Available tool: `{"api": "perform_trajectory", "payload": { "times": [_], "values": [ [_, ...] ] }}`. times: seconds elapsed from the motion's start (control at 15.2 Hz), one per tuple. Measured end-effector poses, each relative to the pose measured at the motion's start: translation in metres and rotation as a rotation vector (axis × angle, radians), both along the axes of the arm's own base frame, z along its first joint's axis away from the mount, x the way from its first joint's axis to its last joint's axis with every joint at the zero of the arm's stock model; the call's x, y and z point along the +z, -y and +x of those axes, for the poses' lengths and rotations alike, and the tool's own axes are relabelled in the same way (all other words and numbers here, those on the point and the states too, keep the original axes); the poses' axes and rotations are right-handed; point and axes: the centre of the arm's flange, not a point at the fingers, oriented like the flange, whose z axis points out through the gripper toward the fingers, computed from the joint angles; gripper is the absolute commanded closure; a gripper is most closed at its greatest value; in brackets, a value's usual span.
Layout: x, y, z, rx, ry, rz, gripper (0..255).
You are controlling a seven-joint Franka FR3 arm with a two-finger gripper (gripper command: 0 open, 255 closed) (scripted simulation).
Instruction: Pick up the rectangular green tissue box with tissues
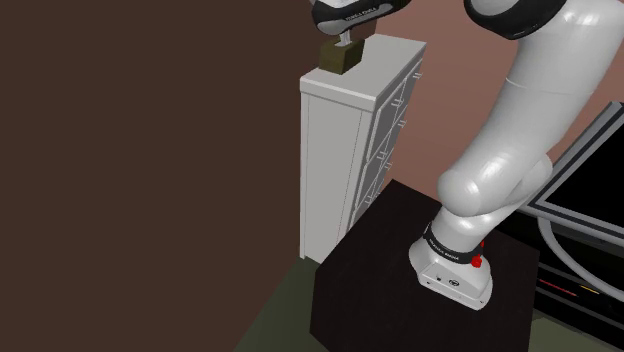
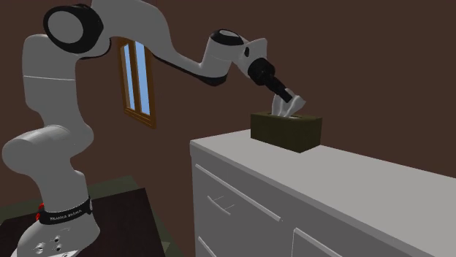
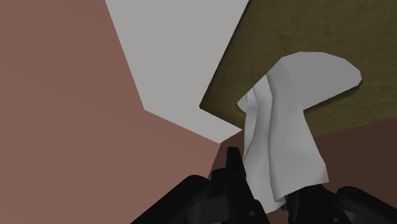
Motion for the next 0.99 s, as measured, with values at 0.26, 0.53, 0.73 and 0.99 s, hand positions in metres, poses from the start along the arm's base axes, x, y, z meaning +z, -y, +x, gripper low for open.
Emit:
{"api": "perform_trajectory", "payload": {
  "times": [0.26, 0.53, 0.73, 0.99],
  "values": [
    [0.000, 0.000, 0.000, 0.001, 0.000, 0.000, 255],
    [0.008, -0.003, 0.001, -0.004, -0.006, 0.002, 255],
    [0.023, -0.004, 0.003, -0.005, -0.008, 0.003, 255],
    [0.044, -0.003, 0.002, -0.004, -0.007, 0.003, 255]
  ]
}}
